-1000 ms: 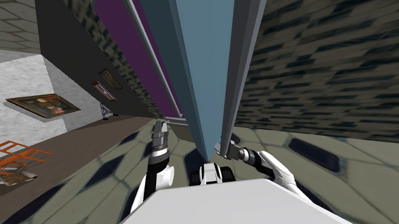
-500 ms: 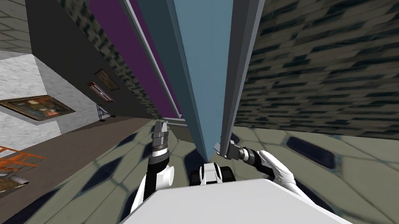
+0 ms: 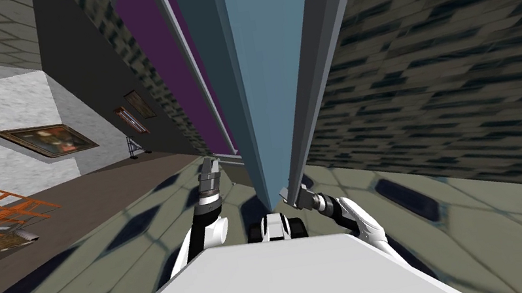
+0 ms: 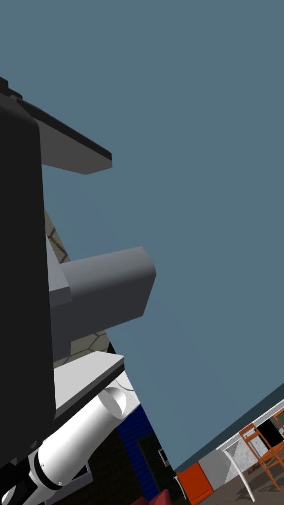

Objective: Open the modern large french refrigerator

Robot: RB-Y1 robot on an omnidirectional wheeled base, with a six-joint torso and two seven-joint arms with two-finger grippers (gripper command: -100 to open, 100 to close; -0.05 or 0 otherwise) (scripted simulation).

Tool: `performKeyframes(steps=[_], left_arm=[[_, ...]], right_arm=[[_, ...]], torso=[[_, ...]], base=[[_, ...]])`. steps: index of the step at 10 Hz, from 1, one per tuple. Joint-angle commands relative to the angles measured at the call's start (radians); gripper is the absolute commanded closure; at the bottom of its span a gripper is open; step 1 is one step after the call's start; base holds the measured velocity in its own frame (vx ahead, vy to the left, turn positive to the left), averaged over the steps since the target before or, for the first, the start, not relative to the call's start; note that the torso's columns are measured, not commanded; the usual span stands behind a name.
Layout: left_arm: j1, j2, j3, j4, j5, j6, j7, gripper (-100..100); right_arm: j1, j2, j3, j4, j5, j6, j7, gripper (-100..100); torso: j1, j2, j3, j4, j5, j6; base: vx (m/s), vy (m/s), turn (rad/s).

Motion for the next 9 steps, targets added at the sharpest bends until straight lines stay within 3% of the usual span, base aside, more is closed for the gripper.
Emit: performKeyframes(steps=[1, 9], left_arm=[[0.000, 0.000, 0.000, 0.000, 0.000, 0.000, 0.000, 0], [0.000, 0.000, 0.000, 0.000, 0.000, 0.000, 0.000, 0]], right_arm=[[-0.026, -0.021, -0.012, -0.026, -0.014, 0.024, -0.050, -100], [-0.044, -0.035, -0.021, -0.044, -0.024, 0.039, -0.083, -100]], torso=[[0.001, 0.000, 0.001, -0.004, 0.000, -0.001], [0.003, 0.001, 0.002, -0.001, 0.001, -0.002]], base=[[-0.054, 0.018, 0.002], [-0.014, 0.003, -0.002]])
